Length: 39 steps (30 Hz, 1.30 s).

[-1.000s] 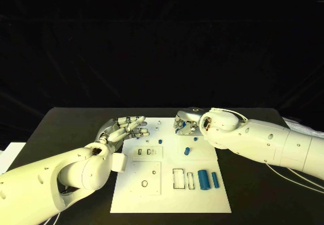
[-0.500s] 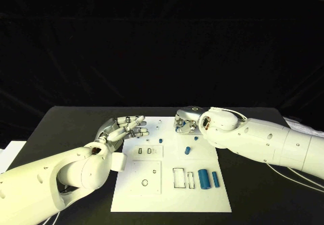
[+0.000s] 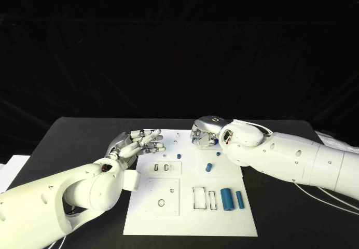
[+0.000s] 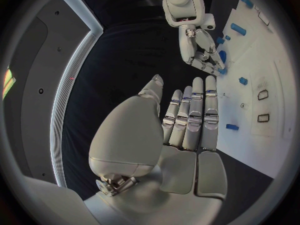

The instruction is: Assemble the parts on the task board

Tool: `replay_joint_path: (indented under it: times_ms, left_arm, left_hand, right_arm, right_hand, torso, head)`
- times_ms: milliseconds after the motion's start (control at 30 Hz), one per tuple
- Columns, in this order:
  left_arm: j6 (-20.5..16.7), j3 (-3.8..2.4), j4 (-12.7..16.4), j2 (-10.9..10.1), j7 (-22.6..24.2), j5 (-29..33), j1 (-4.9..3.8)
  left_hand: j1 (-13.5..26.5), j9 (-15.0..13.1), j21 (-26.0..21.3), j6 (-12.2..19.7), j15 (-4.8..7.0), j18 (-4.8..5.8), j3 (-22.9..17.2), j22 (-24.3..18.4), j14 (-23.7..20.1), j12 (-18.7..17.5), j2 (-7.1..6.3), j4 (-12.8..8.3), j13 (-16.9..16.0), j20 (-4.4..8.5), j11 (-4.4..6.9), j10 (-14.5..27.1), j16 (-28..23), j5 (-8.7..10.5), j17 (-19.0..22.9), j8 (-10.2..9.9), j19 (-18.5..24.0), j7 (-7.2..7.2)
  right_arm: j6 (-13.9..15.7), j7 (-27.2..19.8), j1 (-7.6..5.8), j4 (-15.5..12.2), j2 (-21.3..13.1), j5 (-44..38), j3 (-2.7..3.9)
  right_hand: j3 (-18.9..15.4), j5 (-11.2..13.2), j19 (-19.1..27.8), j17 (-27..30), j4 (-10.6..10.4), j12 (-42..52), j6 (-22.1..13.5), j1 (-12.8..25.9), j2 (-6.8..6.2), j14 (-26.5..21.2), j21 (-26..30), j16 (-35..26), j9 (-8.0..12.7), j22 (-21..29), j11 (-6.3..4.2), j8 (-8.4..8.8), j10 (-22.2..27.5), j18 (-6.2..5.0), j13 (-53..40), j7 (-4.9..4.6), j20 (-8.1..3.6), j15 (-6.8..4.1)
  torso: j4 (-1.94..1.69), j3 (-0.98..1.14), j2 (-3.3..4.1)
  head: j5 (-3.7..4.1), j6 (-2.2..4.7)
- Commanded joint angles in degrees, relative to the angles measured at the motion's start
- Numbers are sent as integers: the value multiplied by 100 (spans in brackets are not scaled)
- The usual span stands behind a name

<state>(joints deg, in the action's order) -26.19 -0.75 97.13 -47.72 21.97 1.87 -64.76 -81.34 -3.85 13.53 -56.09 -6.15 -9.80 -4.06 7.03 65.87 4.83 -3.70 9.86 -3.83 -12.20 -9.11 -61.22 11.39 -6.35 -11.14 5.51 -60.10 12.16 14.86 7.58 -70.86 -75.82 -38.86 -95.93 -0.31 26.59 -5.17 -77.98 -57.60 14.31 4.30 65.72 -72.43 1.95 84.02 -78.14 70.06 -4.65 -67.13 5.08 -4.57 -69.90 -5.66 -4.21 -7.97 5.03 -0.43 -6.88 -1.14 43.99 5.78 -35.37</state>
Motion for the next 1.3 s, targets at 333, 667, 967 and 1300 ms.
replay_joint_path:
  times_ms: [333, 667, 967, 1300]
  left_arm:
    - [134, -5, 31, -7, 4, 9, -11]
    - [136, -6, 48, 2, 22, 9, -17]
    - [132, -7, 99, -13, 66, 9, -25]
    - [140, -8, 131, -14, 68, 6, -40]
  left_hand:
    - [13, 4, 21, 13, 7, -54, 11, 7, 33, -21, 42, -37, 1, 4, -14, 12, -14, 23, -9, -25, -41, 32]
    - [10, 4, 21, 14, 7, -53, 10, 8, 35, -24, 47, -43, 1, 5, -14, 12, -16, 24, -15, -28, -43, 31]
    - [6, 4, 21, 14, 7, -53, 9, 8, 36, -26, 49, -48, 1, 5, -14, 13, -17, 24, -18, -29, -43, 31]
    - [6, 4, 21, 14, 7, -53, 9, 8, 36, -26, 49, -48, 1, 5, -14, 13, -17, 24, -18, -29, -43, 31]
  right_arm:
    - [942, 127, 0, 122, 217, 94, 8]
    - [1053, 69, -2, 477, 573, 121, 7]
    - [999, 55, 20, 706, 771, 154, 4]
    - [929, 81, 26, 816, 887, 151, 4]
  right_hand:
    - [94, -40, -33, 67, -9, -56, 4, -80, -9, 123, -40, -2, 2, -28, -92, 32, -96, 104, 18, -17, 18, -28]
    - [111, -39, -34, 63, -14, -55, 9, -75, -23, 121, -48, 4, 1, -40, -91, 34, -99, 106, 18, -19, 21, -25]
    - [120, -21, -32, 66, -22, -56, 11, -62, -43, 120, -54, 5, 1, -47, -89, 38, -98, 107, 19, -21, 25, -23]
    - [125, -15, -30, 58, -26, -58, 9, -58, -49, 120, -55, 11, 2, -48, -87, 40, -96, 106, 20, -23, 26, -21]
  torso:
    - [-17, -12, 12]
    - [-38, -19, 23]
    - [-73, -19, 46]
    - [-82, -24, 48]
  head:
    - [-32, 54]
    - [-5, 69]
    - [4, 43]
    - [-17, 28]
